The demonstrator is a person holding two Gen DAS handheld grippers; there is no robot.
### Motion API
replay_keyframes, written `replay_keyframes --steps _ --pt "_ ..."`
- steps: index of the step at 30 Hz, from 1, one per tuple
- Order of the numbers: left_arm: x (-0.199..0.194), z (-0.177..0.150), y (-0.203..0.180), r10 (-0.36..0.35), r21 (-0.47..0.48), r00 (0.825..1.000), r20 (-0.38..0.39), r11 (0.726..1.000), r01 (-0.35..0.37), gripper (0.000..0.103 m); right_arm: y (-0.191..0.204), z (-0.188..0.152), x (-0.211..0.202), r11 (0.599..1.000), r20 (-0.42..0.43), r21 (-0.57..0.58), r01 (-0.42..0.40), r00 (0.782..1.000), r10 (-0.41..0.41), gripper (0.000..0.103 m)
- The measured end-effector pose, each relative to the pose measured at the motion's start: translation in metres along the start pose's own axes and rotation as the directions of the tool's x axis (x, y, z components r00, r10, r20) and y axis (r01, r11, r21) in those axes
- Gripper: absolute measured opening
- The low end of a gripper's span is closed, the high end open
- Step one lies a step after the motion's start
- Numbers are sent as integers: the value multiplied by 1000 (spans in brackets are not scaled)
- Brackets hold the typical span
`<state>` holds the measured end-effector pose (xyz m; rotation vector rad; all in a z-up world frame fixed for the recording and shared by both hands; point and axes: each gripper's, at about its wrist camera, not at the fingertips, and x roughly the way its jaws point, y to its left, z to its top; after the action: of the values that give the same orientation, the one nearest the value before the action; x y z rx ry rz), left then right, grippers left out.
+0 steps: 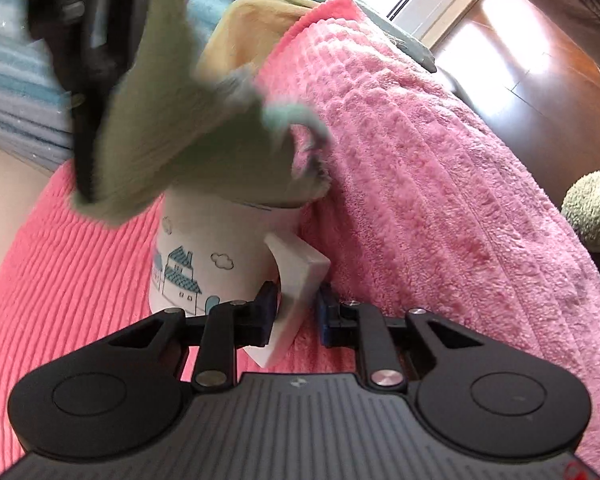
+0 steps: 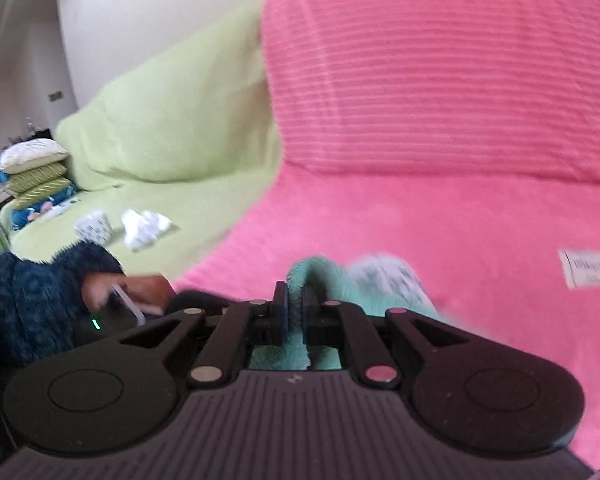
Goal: Clean container
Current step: 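Hold the mug with the left gripper while the right gripper wipes its outer wall, then hold the mug with the left gripper while the right gripper rubs the cloth around its rim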
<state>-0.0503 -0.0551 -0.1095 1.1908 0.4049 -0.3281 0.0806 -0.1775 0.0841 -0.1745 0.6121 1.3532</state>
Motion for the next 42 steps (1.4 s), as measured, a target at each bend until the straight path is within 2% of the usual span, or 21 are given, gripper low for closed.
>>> replay_keyframes --steps 2,5,7,9,12,18,22,27,31,38,42 --pt "0 0 -1 0 12 1000 0 1000 0 23 1 6 7 999 -6 -36 -8 1000 8 5" --pt "1 1 -3 4 33 1000 0 999 -4 23 1 9 36 993 -110 -115 -23 994 10 5" --pt "1 1 -5 8 43 1000 -1 999 -8 23 -1 9 62 986 -200 -166 -31 980 -2 5" --pt "1 1 -5 9 42 1000 -1 999 -9 23 -6 12 78 974 -242 -224 -31 970 -25 2" --pt "-1 2 -5 11 35 1000 1 999 -11 24 -25 21 86 984 -221 -174 -39 975 -1 0" --pt "-2 2 -3 13 22 1000 -1 1000 -13 25 -70 22 82 999 -82 18 -31 996 32 0" --pt "0 3 -4 14 21 1000 -3 1000 -14 25 -99 13 75 989 3 149 7 1000 -7 1" --pt "0 3 -4 13 20 1000 -4 1000 -13 25 -132 -3 74 959 62 283 26 997 -45 1" --pt "1 4 -5 14 20 1000 -5 1000 -13 25 -150 -16 74 941 61 336 44 996 -69 1" --pt "0 3 -5 16 26 1000 -5 1000 -16 26 -173 -43 73 911 -14 401 94 995 -96 4" --pt "0 3 -5 18 25 1000 -5 1000 -18 27 -167 -47 62 915 -68 365 170 985 -156 4"
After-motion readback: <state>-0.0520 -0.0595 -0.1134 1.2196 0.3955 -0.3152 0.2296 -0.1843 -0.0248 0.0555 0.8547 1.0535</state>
